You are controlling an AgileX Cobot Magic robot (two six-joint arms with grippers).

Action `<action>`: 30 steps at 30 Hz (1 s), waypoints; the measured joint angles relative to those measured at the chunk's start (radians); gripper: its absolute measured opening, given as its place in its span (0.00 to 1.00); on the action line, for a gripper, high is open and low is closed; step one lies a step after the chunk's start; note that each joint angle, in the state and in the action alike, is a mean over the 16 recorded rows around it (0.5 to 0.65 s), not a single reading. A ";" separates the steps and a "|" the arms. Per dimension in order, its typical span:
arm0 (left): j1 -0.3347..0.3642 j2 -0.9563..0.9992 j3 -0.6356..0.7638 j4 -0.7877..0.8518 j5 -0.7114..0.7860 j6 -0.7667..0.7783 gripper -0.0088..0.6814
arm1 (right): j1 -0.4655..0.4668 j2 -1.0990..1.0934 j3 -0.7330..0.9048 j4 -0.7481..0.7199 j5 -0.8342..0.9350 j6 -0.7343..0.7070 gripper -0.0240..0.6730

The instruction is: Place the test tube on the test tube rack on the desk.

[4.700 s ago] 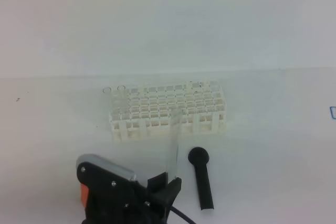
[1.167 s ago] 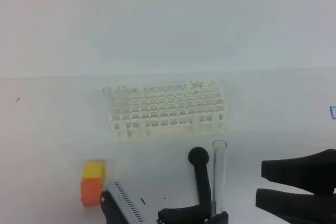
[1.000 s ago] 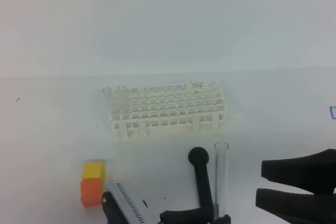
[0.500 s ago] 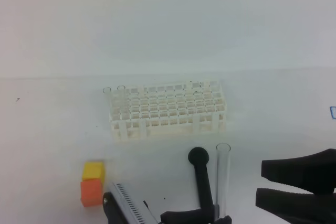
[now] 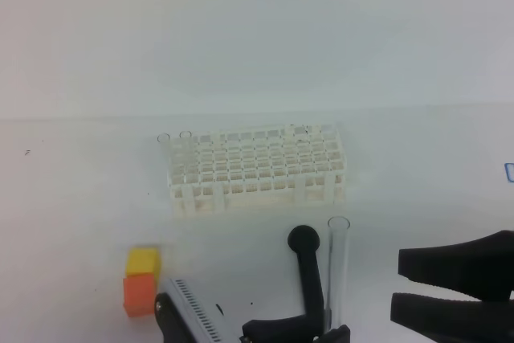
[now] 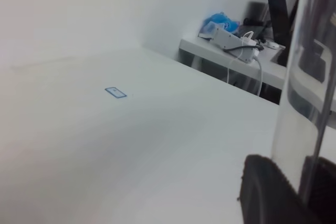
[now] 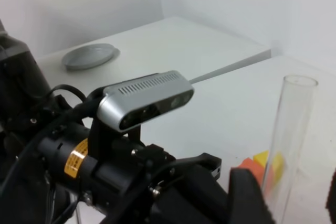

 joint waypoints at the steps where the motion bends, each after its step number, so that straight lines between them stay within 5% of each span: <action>1: 0.000 0.000 0.000 -0.001 0.000 0.002 0.17 | 0.000 0.000 0.000 0.000 0.000 0.000 0.51; 30: 0.000 0.000 0.000 0.046 0.000 -0.076 0.17 | 0.000 0.134 -0.065 0.002 0.062 -0.099 0.52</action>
